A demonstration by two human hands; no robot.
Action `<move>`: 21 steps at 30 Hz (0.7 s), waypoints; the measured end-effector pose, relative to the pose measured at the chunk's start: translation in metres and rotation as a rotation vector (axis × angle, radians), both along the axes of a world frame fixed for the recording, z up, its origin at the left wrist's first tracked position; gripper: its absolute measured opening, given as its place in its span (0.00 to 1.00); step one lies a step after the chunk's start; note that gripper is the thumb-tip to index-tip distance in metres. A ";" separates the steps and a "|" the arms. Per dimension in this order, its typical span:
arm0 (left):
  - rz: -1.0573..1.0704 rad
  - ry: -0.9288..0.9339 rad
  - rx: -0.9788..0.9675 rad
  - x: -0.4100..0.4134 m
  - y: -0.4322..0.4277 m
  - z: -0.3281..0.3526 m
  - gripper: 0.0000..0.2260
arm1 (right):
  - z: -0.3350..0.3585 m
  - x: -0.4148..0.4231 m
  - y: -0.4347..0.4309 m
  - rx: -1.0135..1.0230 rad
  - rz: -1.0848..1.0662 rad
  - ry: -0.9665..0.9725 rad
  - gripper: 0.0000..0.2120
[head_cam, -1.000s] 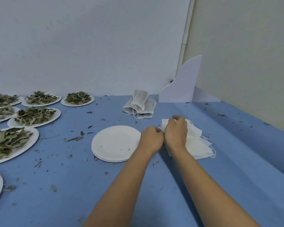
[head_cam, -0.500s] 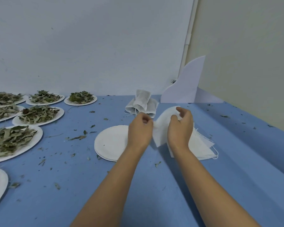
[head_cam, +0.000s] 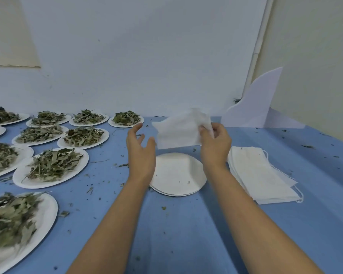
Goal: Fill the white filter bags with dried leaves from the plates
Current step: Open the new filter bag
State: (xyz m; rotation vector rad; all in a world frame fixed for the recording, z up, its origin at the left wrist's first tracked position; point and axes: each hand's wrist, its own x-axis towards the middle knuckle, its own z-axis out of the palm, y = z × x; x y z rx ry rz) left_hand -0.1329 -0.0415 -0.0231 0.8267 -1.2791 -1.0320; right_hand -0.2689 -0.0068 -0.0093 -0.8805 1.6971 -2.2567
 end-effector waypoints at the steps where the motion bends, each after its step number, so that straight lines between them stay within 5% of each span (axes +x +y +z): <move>1: 0.008 -0.032 -0.040 0.000 0.002 -0.003 0.16 | 0.002 0.005 -0.001 -0.074 -0.037 0.031 0.07; 3: 0.011 -0.081 -0.102 0.000 0.007 -0.007 0.16 | 0.001 0.012 0.000 -0.104 -0.028 0.131 0.12; 8: -0.063 -0.227 -0.202 -0.011 0.017 -0.012 0.18 | -0.028 0.011 0.008 0.185 0.141 0.450 0.15; 16: 0.108 -0.362 -0.264 -0.012 0.011 -0.019 0.05 | -0.032 0.012 0.015 0.217 0.310 0.431 0.21; 21: 0.166 -0.414 -0.283 -0.009 0.011 -0.021 0.06 | -0.033 0.014 0.022 0.183 0.288 0.390 0.16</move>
